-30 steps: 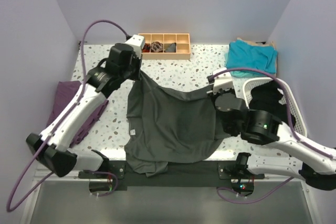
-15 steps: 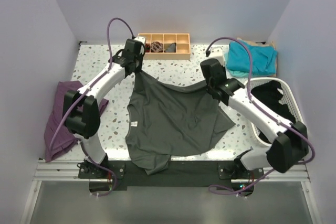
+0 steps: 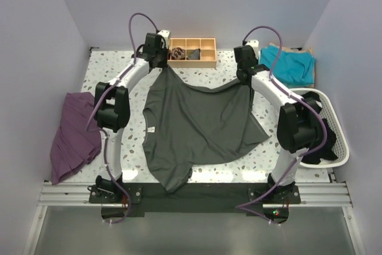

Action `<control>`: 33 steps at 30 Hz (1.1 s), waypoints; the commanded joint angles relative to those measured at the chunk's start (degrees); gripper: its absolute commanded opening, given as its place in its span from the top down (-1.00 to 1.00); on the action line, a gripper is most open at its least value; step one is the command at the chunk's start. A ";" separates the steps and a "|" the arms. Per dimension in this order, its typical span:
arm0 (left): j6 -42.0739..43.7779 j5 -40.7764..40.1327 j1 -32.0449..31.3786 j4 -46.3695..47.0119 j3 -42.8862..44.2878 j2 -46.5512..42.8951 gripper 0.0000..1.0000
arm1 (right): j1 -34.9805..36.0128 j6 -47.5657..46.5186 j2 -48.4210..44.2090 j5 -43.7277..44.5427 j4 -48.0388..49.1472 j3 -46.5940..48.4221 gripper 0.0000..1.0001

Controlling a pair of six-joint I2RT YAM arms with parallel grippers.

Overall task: Fold and stack the t-shirts
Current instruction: Flatten out the tshirt

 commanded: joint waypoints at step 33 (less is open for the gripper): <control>-29.37 19.34 -7.87 32.26 -59.67 -36.61 -0.43 | -3.21 10.89 -20.18 -33.15 -10.84 -18.92 -0.57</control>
